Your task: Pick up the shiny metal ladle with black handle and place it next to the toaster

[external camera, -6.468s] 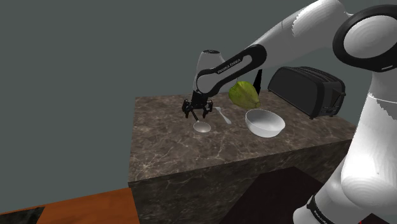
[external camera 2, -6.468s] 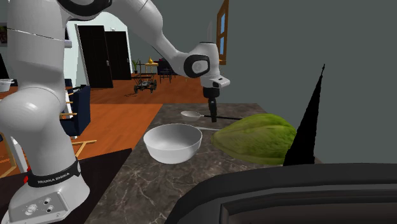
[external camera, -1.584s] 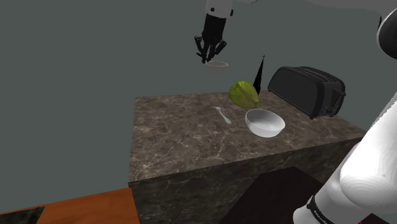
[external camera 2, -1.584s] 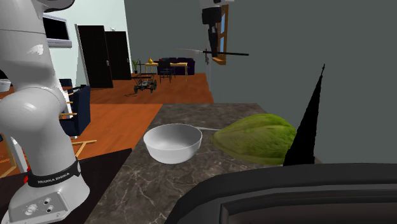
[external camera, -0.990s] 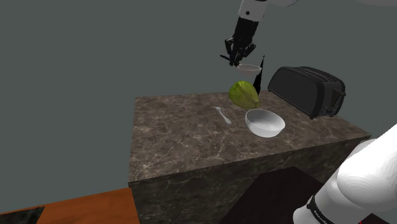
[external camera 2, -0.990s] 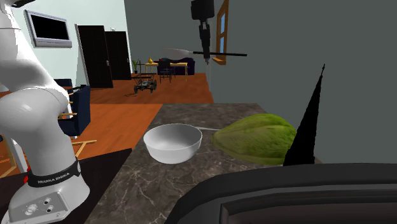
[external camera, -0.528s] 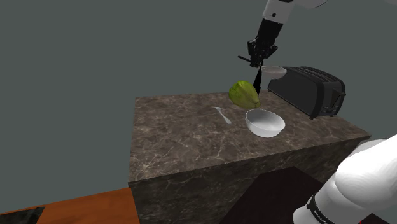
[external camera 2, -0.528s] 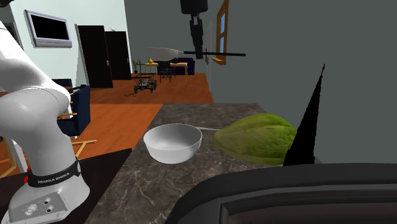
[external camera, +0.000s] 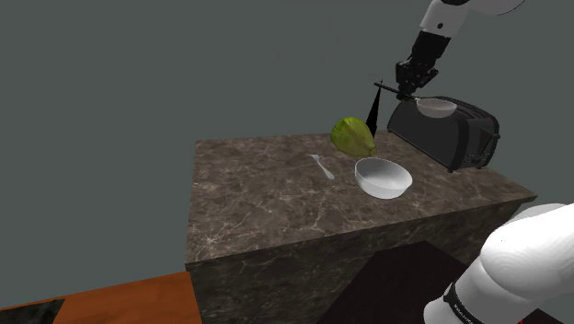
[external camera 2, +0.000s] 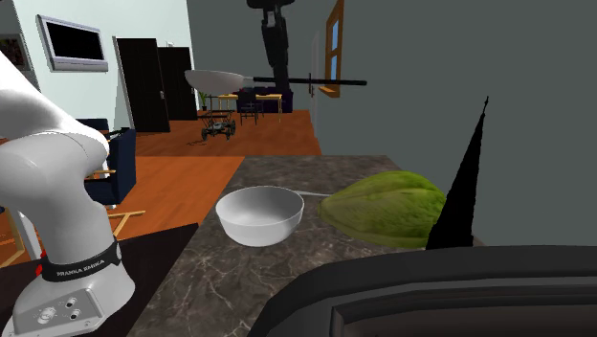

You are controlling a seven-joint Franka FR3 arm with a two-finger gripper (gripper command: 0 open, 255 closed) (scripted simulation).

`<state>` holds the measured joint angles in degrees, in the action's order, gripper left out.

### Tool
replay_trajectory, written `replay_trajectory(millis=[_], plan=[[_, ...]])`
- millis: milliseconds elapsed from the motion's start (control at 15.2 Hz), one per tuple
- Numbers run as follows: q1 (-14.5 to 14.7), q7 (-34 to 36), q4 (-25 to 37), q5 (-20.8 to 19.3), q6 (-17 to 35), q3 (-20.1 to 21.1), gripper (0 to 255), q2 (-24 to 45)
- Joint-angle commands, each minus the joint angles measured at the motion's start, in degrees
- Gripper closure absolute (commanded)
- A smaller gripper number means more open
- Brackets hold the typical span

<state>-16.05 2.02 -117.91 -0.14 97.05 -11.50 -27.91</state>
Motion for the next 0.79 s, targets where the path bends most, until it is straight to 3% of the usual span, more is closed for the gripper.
replay_trajectory(millis=[0,726], plan=[[-1.0,-2.6,-1.0,-0.9,-0.5,-1.9,255,-1.4],[-5.6,-17.1,0.0,-5.8,-3.7,-13.4,255,-3.9]])
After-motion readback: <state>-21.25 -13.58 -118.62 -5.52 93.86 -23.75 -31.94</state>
